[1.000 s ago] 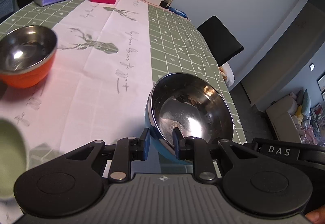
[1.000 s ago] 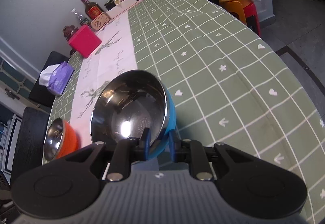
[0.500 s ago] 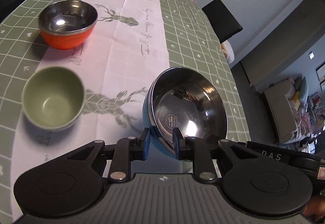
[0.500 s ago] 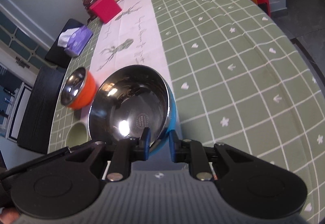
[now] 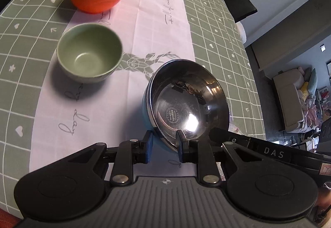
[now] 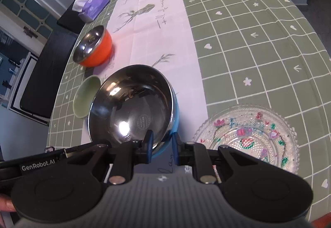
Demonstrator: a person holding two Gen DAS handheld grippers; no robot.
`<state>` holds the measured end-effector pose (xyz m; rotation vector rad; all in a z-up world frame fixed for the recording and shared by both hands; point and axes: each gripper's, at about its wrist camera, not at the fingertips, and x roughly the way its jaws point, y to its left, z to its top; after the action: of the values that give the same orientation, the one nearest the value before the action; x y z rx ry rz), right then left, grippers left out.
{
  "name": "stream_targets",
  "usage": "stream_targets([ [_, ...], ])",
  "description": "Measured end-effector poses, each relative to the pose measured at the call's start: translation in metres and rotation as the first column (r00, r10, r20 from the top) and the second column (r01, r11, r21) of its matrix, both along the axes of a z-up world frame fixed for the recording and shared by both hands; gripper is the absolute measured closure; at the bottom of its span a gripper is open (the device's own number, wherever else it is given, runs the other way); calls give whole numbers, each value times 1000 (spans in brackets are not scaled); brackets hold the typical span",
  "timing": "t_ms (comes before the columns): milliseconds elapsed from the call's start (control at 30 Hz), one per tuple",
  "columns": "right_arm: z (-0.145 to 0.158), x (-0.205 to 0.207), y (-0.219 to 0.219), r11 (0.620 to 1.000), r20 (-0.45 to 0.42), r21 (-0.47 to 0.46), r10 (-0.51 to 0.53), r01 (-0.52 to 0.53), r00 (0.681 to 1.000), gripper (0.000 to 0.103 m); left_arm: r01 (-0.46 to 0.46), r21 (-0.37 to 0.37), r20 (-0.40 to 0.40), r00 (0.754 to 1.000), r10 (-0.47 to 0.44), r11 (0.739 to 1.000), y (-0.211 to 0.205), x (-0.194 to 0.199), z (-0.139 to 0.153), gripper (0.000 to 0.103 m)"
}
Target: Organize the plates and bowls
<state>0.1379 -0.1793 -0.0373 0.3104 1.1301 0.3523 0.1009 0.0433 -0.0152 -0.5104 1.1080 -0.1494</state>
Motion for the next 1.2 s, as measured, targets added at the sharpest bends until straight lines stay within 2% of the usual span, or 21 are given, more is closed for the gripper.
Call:
stream_targets([
  [233, -10, 1, 9, 999, 11, -24, 26, -26, 1000, 85, -25, -5, -20, 999, 25, 1000, 5, -2, -16, 77],
  [533, -14, 3, 11, 999, -1, -18, 27, -27, 1000, 85, -27, -2, 7, 1000, 27, 1000, 6, -5, -14, 77],
  [633, -13, 3, 11, 999, 0, -17, 32, -32, 1000, 81, -33, -10, 17, 999, 33, 999, 6, -7, -15, 76],
  [767, -12, 1, 14, 999, 7, -26, 47, -47, 999, 77, -25, -9, 56, 998, 25, 1000, 5, -11, -11, 61],
  [800, -11, 1, 15, 998, 9, -27, 50, -50, 999, 73, -23, -5, 69, 997, 23, 1000, 4, -13, -9, 55],
  [867, -9, -1, 16, 998, 19, -36, 54, -53, 998, 71, -20, 14, 99, 995, 18, 1000, 2, -15, -3, 50],
  [933, -7, -2, 16, 997, 31, -47, 58, -57, 998, 66, -14, 38, 126, 992, 9, 999, 0, -18, 2, 49],
  [1200, 7, -14, 21, 991, 104, -97, 108, -98, 989, 60, -34, 124, 223, 975, 5, 992, -2, -34, 9, 48],
])
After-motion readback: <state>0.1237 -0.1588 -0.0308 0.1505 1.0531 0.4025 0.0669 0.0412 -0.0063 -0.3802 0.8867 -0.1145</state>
